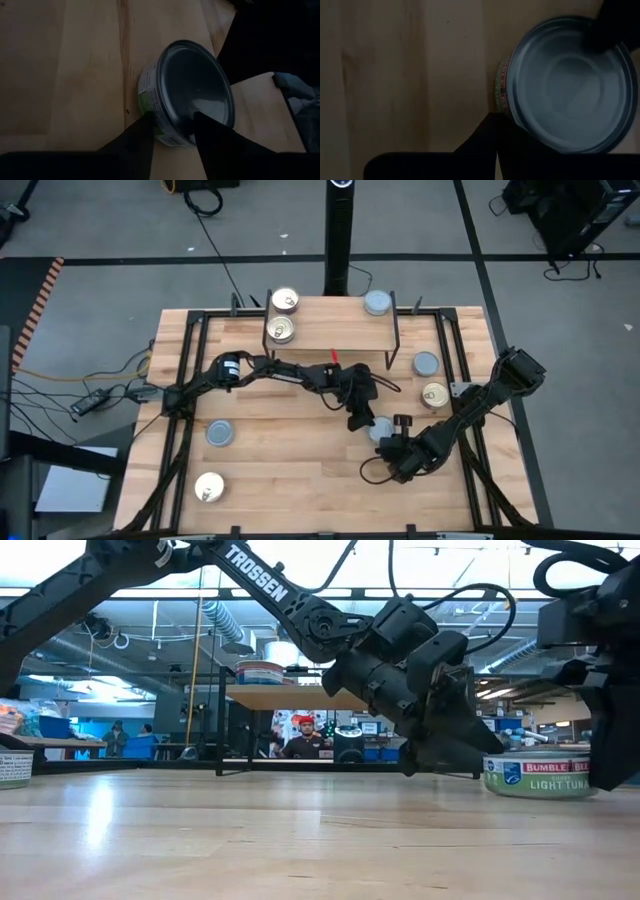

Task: Stack canned seafood by type on shelf
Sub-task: Put the bottom right green tuna can on the shelf aligned with the other green tuna can

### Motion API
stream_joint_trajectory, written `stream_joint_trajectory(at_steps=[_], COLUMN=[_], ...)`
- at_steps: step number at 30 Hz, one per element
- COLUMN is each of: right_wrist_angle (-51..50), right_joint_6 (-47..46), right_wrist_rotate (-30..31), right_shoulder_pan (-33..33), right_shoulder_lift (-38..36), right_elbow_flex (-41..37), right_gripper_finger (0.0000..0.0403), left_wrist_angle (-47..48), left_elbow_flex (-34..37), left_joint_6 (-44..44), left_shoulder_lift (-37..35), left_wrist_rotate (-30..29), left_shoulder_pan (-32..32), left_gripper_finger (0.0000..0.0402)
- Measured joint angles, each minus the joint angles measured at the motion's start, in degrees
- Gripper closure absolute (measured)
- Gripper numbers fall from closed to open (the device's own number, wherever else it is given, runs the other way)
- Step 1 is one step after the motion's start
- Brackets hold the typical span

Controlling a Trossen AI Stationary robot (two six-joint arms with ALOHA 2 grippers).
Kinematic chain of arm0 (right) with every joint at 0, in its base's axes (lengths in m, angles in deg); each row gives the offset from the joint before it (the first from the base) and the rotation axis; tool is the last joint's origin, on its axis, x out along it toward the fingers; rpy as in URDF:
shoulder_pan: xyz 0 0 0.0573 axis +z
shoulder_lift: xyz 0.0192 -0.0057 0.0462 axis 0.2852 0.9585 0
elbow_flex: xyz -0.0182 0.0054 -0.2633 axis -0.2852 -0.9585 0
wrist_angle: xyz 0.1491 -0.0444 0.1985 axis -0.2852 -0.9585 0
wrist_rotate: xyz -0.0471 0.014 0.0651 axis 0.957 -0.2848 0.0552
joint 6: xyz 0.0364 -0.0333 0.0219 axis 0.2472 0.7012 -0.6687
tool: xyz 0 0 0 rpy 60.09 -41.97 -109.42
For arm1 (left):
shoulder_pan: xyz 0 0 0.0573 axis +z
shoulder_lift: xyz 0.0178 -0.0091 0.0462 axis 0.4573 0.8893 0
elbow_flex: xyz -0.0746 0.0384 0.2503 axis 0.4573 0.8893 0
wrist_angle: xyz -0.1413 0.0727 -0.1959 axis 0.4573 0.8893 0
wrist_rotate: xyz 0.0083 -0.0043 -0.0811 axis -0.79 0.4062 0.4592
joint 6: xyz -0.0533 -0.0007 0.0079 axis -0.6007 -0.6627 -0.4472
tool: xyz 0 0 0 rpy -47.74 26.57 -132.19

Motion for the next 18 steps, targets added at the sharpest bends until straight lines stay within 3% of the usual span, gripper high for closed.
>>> stream_joint_trajectory(at_steps=[8, 18], right_wrist_angle=[-0.7, -2.6], right_joint_6=[0.0, 0.0], right_wrist_rotate=[0.8, 0.0], right_shoulder_pan=[0.0, -0.1], right_shoulder_lift=[0.0, 0.0], right_elbow_flex=[0.0, -0.1], right_gripper_finger=[0.0391, 0.0389], left_wrist_angle=[-0.6, -1.4], left_elbow_flex=[0.0, -0.1], left_joint_6=[0.0, -0.2], left_shoulder_lift=[-1.4, -2.1], left_wrist_rotate=[3.1, 11.5], left_shoulder_pan=[1.4, 1.9], left_gripper_finger=[0.0307, 0.0312])
